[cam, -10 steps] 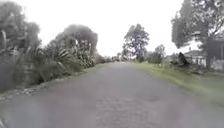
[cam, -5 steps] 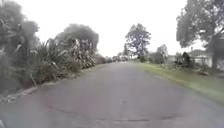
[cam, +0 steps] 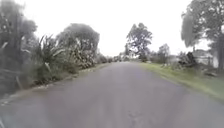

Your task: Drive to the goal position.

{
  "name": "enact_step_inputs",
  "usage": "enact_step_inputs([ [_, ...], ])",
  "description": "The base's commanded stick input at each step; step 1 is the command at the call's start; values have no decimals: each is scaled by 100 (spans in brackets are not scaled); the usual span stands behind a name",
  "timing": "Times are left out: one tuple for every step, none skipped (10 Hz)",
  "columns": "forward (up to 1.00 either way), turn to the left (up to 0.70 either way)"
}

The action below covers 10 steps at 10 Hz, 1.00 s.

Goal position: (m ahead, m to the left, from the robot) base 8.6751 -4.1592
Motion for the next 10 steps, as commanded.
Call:
enact_step_inputs([
  [100, 0],
  [100, 0],
  [100, 0],
  [100, 0],
  [100, 0],
  [100, 0],
  [100, 0],
  [100, 0],
  [100, 0],
  [100, 0],
])
